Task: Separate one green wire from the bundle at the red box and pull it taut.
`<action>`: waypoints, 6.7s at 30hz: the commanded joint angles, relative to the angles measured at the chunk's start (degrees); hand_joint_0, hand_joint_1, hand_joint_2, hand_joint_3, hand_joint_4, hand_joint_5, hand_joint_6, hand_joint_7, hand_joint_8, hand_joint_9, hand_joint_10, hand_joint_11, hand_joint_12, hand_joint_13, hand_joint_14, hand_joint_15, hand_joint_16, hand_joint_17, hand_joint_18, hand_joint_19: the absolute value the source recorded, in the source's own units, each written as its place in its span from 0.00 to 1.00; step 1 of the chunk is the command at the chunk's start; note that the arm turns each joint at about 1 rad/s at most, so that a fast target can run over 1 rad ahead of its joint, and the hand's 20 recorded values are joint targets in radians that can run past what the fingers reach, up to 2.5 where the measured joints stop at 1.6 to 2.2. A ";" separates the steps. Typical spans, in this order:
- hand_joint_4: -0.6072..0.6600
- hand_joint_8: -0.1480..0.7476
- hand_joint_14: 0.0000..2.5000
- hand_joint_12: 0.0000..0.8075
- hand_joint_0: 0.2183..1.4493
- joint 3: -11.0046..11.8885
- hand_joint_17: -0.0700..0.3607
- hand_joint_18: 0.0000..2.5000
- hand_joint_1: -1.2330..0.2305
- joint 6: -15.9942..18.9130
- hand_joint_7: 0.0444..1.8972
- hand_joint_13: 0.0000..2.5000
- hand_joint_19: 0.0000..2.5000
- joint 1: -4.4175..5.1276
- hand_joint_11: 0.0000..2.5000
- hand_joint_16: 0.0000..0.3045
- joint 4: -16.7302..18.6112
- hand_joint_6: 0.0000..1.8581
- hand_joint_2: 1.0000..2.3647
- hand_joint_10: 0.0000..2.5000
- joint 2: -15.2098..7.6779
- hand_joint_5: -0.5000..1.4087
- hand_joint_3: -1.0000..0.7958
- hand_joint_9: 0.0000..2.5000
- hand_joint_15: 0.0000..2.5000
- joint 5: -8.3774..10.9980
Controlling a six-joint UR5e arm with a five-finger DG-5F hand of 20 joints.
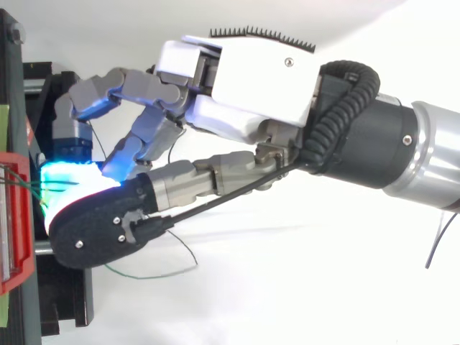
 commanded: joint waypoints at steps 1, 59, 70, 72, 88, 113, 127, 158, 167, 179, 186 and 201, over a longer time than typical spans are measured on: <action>0.67 0.62 0.01 0.53 0.31 0.01 0.42 0.33 0.41 0.00 0.69 0.42 0.17 -0.03 0.45 0.16 0.07 0.42 0.01 0.01 0.00 0.19 0.42 0.47 0.27 0.06; 0.68 0.61 0.01 0.54 0.32 -0.16 0.45 0.35 0.27 -1.67 0.64 0.40 0.19 0.50 0.45 0.18 -0.02 0.47 0.01 0.01 -0.09 0.16 0.44 0.43 0.27 1.20; 0.68 0.62 0.01 0.54 0.27 -1.83 0.46 0.35 0.47 -1.23 0.65 0.40 0.21 0.85 0.43 0.18 -0.72 0.44 0.00 0.01 0.00 0.18 0.28 0.45 0.27 1.73; 0.67 0.61 0.01 0.53 0.29 -1.83 0.45 0.35 0.49 -0.88 0.65 0.40 0.21 0.85 0.43 0.18 -0.72 0.44 0.00 0.01 0.00 0.18 0.30 0.45 0.27 1.73; 0.67 0.60 0.01 0.54 0.31 -1.83 0.45 0.34 0.37 -1.14 0.66 0.39 0.21 1.03 0.43 0.18 -0.89 0.44 0.01 0.01 0.00 0.17 0.45 0.42 0.27 1.82; 0.67 0.58 0.01 0.53 0.32 -1.74 0.46 0.33 0.48 -0.97 0.59 0.39 0.20 0.50 0.45 0.18 -0.72 0.46 0.01 0.01 0.09 0.15 0.41 0.40 0.27 1.29; 0.65 0.56 0.01 0.52 0.38 -0.78 0.42 0.30 0.34 -1.76 0.53 0.38 0.15 0.41 0.47 0.16 -0.81 0.48 0.01 0.00 0.09 0.14 0.46 0.38 0.26 1.29; 0.64 0.55 0.01 0.50 0.45 -0.69 0.40 0.31 0.23 -1.93 0.59 0.38 0.14 0.41 0.47 0.15 -1.16 0.47 0.00 0.00 0.26 0.15 0.28 0.39 0.26 1.29; 0.65 0.56 0.01 0.51 0.30 -0.69 0.41 0.29 0.30 -1.41 0.61 0.35 0.18 0.32 0.45 0.16 -4.06 0.45 0.00 0.01 0.53 0.16 0.28 0.38 0.27 1.29; 0.64 0.57 0.01 0.52 0.32 -0.60 0.43 0.29 0.41 -1.41 0.66 0.36 0.21 0.41 0.44 0.17 -4.15 0.41 0.01 0.01 0.70 0.19 0.33 0.42 0.27 1.20; 0.65 0.58 0.01 0.54 0.30 -0.51 0.45 0.30 0.37 -1.58 0.67 0.37 0.20 0.24 0.45 0.18 -4.15 0.45 0.01 0.01 0.70 0.17 0.48 0.42 0.27 1.11; 0.63 0.54 0.01 0.50 0.35 1.42 0.43 0.23 0.23 -2.46 0.64 0.25 0.15 -0.29 0.43 0.17 -5.38 0.45 0.00 0.01 0.70 0.17 0.28 0.35 0.18 1.11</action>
